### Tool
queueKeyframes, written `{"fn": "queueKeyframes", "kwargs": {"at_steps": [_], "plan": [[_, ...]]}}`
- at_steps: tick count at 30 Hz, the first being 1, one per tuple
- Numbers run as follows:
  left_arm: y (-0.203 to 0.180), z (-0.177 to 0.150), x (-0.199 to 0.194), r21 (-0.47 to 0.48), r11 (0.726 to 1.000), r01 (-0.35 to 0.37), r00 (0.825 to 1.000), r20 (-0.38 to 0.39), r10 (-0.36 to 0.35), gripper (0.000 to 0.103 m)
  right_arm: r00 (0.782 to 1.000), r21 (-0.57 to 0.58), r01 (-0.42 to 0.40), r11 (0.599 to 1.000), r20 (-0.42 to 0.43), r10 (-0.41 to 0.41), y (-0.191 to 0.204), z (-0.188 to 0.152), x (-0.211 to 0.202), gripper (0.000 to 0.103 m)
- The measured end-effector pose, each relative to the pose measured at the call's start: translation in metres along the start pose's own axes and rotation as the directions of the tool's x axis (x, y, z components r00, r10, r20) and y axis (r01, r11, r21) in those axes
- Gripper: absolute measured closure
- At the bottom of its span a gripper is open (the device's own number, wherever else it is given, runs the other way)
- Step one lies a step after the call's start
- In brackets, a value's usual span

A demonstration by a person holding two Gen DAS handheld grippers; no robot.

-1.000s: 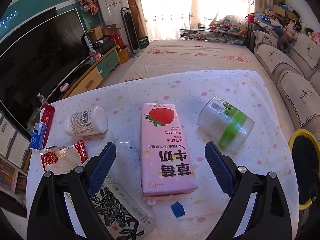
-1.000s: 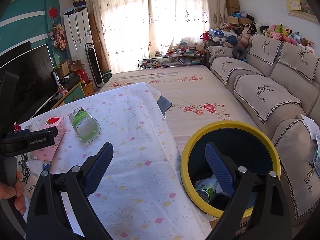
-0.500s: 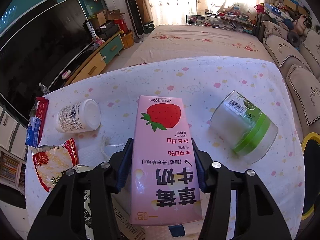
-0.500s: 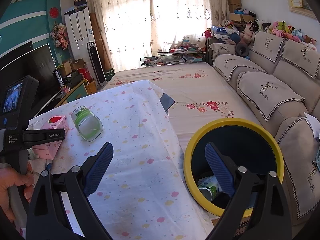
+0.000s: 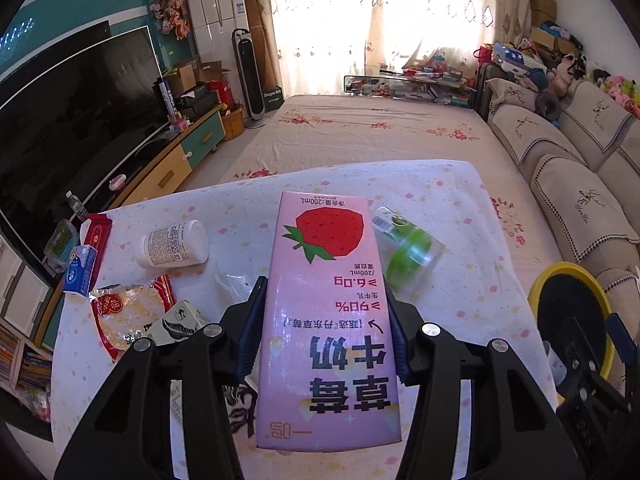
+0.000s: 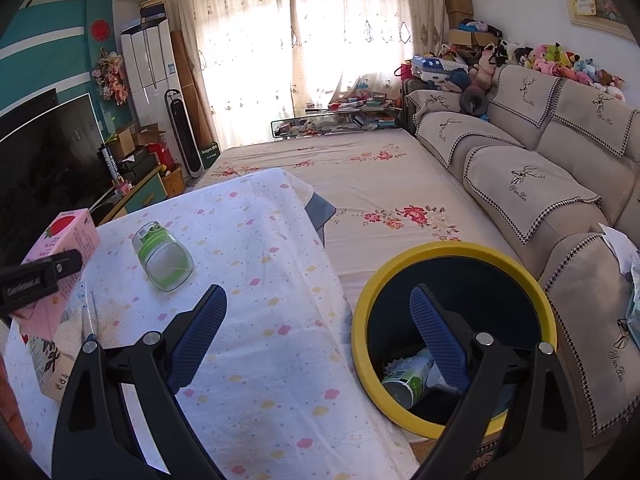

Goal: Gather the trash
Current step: 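Lift the milk carton with the left gripper and drop it into the bin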

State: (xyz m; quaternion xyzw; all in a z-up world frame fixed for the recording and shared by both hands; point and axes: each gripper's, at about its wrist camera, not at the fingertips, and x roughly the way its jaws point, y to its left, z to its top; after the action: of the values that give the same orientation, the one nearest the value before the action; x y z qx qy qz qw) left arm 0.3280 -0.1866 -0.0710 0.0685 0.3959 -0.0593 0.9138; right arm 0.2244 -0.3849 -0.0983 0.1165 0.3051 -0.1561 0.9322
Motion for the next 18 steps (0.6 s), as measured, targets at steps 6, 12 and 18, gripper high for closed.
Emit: {"fn": "queueKeyframes", "kwargs": {"at_steps": [6, 12, 18], "plan": [[-0.04, -0.029, -0.041, 0.049, 0.994, 0.094, 0.995, 0.026, -0.096, 0.051, 0.999, 0.05, 0.023, 0.999, 0.028, -0.024, -0.052, 0.005, -0.031, 0.015], [-0.115, -0.049, -0.057, 0.134, 0.963, 0.235, 0.972, -0.002, -0.237, 0.051, 0.993, 0.122, 0.109, 0.987, 0.034, -0.113, -0.129, -0.006, -0.067, 0.015], [-0.204, -0.058, -0.045, 0.195, 0.926, 0.324, 0.946, -0.062, -0.318, 0.051, 0.976, 0.166, 0.207, 0.964, 0.025, -0.214, -0.182, -0.025, -0.088, 0.015]]}}
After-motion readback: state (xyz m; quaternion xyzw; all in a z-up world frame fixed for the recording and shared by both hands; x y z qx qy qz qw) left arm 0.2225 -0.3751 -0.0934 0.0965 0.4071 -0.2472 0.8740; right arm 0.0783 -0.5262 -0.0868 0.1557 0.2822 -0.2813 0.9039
